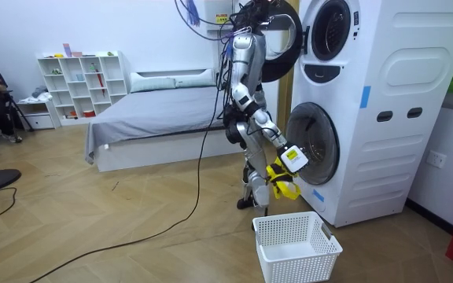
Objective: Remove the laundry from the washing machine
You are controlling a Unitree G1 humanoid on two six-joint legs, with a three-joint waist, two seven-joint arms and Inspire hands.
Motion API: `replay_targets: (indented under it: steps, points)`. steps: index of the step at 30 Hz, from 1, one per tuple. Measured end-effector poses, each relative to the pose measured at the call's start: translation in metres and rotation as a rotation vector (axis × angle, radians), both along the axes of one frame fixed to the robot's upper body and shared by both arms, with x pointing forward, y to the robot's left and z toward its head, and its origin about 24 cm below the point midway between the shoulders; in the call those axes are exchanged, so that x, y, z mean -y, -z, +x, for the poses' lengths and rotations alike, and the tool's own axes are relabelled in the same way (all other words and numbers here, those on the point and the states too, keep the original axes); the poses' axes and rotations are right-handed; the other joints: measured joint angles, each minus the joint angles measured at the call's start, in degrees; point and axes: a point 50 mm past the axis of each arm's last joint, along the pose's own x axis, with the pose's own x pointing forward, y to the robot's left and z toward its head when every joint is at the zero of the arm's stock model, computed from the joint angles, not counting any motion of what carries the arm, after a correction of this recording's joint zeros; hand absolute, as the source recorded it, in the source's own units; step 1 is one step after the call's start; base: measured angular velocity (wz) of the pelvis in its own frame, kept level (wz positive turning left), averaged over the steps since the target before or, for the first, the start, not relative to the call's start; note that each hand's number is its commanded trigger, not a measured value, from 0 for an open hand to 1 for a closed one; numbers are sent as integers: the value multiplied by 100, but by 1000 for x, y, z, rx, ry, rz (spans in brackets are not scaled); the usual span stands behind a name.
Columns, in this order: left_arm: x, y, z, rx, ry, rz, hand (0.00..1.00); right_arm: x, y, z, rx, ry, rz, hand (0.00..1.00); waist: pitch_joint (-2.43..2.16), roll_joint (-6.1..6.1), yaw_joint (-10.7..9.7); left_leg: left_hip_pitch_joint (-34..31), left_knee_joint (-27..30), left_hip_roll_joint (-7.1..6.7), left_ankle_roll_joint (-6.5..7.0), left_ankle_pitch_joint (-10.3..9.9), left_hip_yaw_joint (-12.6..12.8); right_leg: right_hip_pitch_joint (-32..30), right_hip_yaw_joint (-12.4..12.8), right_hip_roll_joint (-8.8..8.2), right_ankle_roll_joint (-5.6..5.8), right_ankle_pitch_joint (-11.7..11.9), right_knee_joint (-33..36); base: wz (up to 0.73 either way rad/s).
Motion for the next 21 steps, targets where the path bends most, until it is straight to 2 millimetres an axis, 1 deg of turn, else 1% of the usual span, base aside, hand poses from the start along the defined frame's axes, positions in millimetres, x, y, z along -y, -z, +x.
replay_targets:
  steps: [2,3,4,5,6,9,12,13,14,16,17,18,20,21]
  points:
    - [0,0,0,0,0,1,0,1,-1,1,9,6,-10,100,-10,30,10,-15,-2,-54,8,7,-67,-25,-59,-3,-10,6,9,-17]
    - [0,0,0,-1,0,-1,0,1,-2,1,14,8,-23,100,-8,73,6,-31,-4,-62,8,7,-142,-33,-72,-6,-19,12,8,-16]
    - [1,0,-1,-3,0,-1,0,1,-2,1,16,9,-34,100,-8,109,6,-49,-7,-67,8,7,-166,-61,-78,-21,-20,12,14,-15]
    - [1,0,-1,-3,2,0,0,2,-2,1,20,11,-38,100,-3,134,10,-67,-7,-69,8,7,-179,-87,-91,-20,-20,12,12,-13]
    - [2,1,-1,-2,5,-1,0,2,-3,2,30,17,-54,100,-8,201,4,-128,9,-67,8,7,-193,-137,-137,-33,-20,11,1,-9]
    - [4,1,-2,1,-8,-7,0,4,-5,2,57,33,-90,100,-16,284,-2,-225,7,-94,15,12,-191,-296,-207,-76,-22,11,60,-8]
    - [6,2,-6,13,-33,-24,0,5,-7,2,92,51,-109,100,-2,263,-40,-236,22,-236,34,57,-296,-427,-178,-89,-62,21,385,2]
    - [6,2,-6,26,-36,-29,0,5,-10,4,120,54,-117,100,-3,265,-57,-270,22,-283,35,57,-356,-495,-177,-110,-111,26,461,0]
    - [6,1,-6,32,-36,-31,0,5,-11,5,131,55,-120,100,-3,266,-57,-295,24,-288,35,57,-357,-524,-172,-109,-124,21,488,6]
    - [7,1,-4,50,-39,-33,0,4,-13,6,159,54,-129,100,-2,264,-55,-356,21,-296,33,58,-359,-610,-176,-100,-221,25,551,6]
    - [7,1,-4,53,-38,-33,0,4,-13,6,163,53,-134,100,1,258,-57,-363,21,-313,31,59,-361,-628,-177,-96,-239,21,572,4]
    - [8,1,-4,57,-37,-33,0,4,-14,7,174,53,-148,100,7,250,-62,-377,-2,-360,31,59,-420,-666,-182,-95,-286,-6,621,0]
    - [10,1,-3,59,-23,-28,0,4,-17,10,199,60,-157,100,11,244,-68,-407,-15,-374,30,60,-475,-712,-207,-82,-332,-39,660,0]
    - [10,1,-3,63,-16,-23,0,4,-20,12,217,67,-163,100,26,222,-94,-411,-25,-374,29,59,-485,-738,-215,-77,-352,-79,704,5]
